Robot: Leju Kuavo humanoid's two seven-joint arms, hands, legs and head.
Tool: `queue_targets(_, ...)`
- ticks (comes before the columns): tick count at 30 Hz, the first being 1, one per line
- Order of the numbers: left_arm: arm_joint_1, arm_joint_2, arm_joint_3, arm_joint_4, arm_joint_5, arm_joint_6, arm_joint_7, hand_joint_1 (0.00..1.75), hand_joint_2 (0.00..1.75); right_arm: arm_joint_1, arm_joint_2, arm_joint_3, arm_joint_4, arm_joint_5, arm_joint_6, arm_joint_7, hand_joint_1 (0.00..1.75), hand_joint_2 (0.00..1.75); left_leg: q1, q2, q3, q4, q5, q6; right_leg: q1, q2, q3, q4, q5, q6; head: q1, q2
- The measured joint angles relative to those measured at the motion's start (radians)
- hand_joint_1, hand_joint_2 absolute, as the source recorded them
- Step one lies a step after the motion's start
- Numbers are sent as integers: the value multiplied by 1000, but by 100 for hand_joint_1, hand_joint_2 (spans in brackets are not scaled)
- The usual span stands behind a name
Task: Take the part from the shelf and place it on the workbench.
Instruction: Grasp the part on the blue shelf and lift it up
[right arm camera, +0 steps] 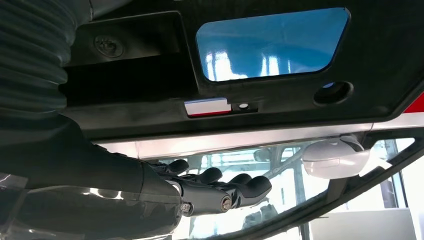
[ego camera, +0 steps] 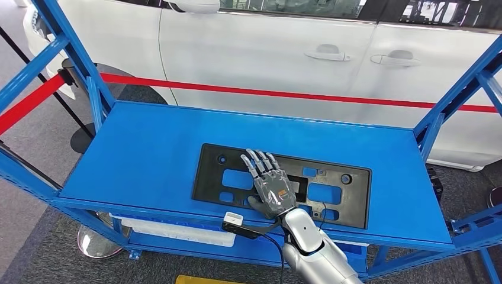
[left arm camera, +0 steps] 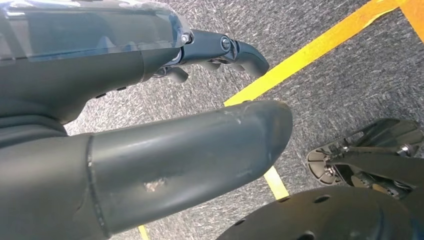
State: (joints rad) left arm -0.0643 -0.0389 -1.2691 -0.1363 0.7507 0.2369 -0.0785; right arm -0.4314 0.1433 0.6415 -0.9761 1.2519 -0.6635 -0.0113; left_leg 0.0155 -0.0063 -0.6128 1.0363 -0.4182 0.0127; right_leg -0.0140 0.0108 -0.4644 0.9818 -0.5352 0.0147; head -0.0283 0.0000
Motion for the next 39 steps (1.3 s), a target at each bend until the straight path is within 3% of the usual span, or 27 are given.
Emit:
queue_targets(8, -4, 2, -10, 0, 1, -1, 1, 0, 0, -40, 23, -3, 123, -43, -38, -54, 0, 175, 0, 0, 11, -4, -1, -2, 0, 0, 9, 0, -4, -1, 0, 0)
queue_targets(14, -4, 2, -23, 0, 13, 1, 2, 0, 0, -35, 32, -13, 110, -13, -43, -69, 0, 175, 0, 0, 14, -5, -2, -3, 0, 0, 11, 0, -4, -2, 0, 0)
queue_targets(27, 0, 2, -27, 0, 52, 17, -9, 0, 0, 109, -12, -12, -304, 50, -42, -107, 0, 175, 0, 0, 11, -5, -4, -6, 0, 0, 9, 0, -7, -3, 0, 0)
queue_targets(39, 0, 2, -31, 0, 46, 19, -18, 0, 0, 119, -45, 5, -361, 50, -40, -84, 0, 175, 0, 0, 12, -5, -4, -6, 1, 0, 9, 0, -7, -3, 0, 0)
